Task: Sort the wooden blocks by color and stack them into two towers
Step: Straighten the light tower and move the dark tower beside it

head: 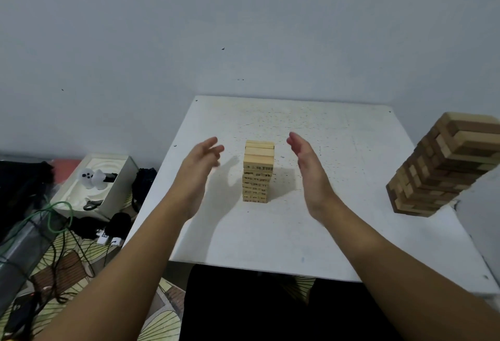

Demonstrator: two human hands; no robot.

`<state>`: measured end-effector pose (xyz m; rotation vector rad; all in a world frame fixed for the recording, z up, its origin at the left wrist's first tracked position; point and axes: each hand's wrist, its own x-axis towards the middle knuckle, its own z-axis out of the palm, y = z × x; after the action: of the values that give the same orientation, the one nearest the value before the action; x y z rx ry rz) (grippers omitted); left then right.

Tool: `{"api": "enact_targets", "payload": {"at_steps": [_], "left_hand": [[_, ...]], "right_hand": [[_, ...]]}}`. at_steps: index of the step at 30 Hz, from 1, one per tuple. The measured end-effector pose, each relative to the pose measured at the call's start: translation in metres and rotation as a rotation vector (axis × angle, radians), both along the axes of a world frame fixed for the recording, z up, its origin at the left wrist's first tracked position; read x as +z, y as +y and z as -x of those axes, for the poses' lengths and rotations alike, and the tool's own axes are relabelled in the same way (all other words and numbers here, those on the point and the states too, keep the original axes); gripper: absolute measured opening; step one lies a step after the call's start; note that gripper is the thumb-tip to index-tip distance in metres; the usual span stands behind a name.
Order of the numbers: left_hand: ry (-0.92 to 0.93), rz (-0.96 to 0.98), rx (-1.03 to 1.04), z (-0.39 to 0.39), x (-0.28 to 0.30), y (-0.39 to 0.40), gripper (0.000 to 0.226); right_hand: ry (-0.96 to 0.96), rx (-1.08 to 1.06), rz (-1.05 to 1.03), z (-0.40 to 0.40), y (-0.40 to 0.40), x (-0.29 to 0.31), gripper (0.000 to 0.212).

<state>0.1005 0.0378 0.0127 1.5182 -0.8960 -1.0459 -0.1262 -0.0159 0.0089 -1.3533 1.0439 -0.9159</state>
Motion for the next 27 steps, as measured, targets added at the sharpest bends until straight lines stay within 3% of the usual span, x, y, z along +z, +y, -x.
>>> {"api": "enact_targets", "payload": {"at_steps": [2,4,7,12,20,27], "left_hand": [[0.197,0.064,0.104,0.019,0.014,-0.003,0.044],[0.300,0.097,0.129,0.039,0.025,-0.006,0.057],[0.302,0.106,0.115,0.065,0.034,-0.009,0.076],[0.322,0.076,0.100,0.082,0.031,-0.010,0.086],[0.251,0.020,0.143,0.094,0.037,-0.003,0.081],[0.268,0.014,0.155,0.094,0.034,-0.006,0.079]], "right_hand": [[-0.171,-0.072,-0.055,-0.016,0.007,0.013,0.065],[-0.249,-0.092,-0.078,-0.030,0.015,0.024,0.067],[-0.275,-0.109,-0.093,-0.041,0.023,0.029,0.058],[-0.313,-0.054,-0.142,-0.045,0.043,0.048,0.042],[-0.368,-0.065,-0.231,-0.054,0.051,0.049,0.080],[-0.399,-0.079,-0.252,-0.061,0.053,0.057,0.078]]}}
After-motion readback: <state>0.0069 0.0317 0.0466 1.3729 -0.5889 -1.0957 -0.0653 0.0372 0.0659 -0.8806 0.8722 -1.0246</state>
